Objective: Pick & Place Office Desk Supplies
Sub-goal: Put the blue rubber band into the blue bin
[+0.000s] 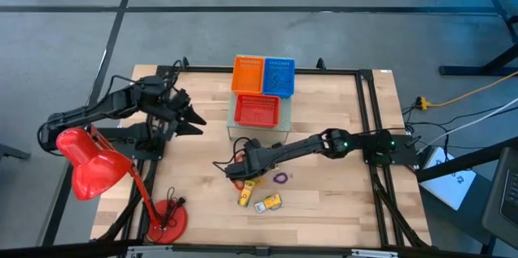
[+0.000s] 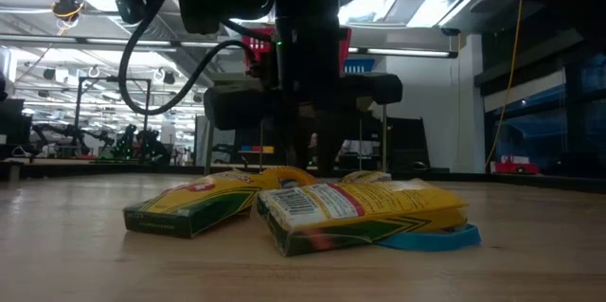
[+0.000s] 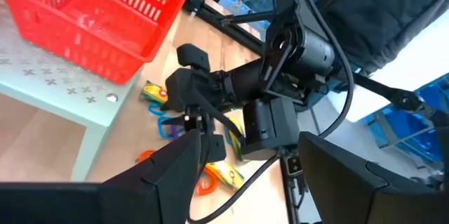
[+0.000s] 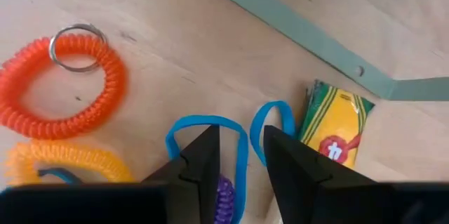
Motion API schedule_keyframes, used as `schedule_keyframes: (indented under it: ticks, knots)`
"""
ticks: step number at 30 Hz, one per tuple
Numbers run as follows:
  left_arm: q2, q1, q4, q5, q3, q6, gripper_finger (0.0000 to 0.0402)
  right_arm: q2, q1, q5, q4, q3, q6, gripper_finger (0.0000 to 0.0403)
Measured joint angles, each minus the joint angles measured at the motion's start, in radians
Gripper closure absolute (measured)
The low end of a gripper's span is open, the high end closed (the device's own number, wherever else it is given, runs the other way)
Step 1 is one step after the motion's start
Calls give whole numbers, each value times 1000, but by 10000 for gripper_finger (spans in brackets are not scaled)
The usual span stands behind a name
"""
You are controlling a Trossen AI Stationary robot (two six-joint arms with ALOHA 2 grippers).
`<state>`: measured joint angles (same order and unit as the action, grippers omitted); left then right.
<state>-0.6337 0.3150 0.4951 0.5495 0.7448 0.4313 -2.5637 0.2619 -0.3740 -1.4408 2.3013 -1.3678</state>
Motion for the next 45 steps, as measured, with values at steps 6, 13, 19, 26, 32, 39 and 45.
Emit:
schedule_keyframes:
  ticks: [6,13,19,26,32,39,45]
  knots:
    - [-6,-26,-28,-9,0,34,162,0,5,2,100,0,58,289]
    - [-8,-28,-29,-10,0,64,162,-33,19,14,126,2,97,289]
    - [-8,-28,-29,-10,0,82,162,-37,32,-26,117,3,119,289]
    - [-8,-28,-73,-11,0,114,162,-37,23,14,164,1,176,289]
    - [-8,-28,-96,-9,0,137,162,-37,17,27,200,1,160,295]
    - [-8,-29,-97,-7,0,164,162,-38,17,14,205,1,143,328]
    - [-8,-57,-111,-8,1,182,162,-38,18,4,204,1,140,341]
